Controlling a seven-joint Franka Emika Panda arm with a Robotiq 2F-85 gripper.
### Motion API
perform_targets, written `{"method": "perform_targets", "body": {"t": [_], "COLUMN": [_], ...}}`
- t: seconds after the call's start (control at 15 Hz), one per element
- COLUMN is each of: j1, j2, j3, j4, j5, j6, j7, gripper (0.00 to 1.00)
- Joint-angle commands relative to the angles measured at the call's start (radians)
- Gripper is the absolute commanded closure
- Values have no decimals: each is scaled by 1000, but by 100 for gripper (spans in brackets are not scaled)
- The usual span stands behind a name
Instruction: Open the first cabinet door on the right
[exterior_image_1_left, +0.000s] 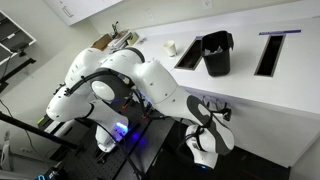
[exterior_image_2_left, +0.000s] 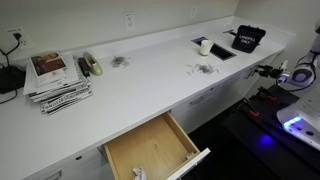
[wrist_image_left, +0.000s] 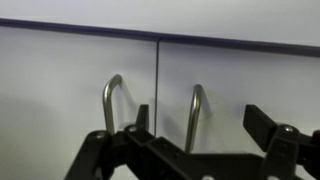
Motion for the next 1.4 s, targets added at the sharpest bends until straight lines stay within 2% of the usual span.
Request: {"method": "perform_targets", "body": {"t": [0.0, 0.47, 0.6, 0.93, 1.33], "j1": [13, 17, 18, 0, -56], "j2": [17, 21, 20, 26, 72], "j3": [-2, -4, -8, -42, -126], "j4": [17, 12, 0, -17, 67], "j5": [35, 51, 44, 5, -102], "j6": [2, -1, -5, -43, -95], "j7": [22, 23, 17, -9, 2], "gripper": [34, 88, 99, 98, 98]}}
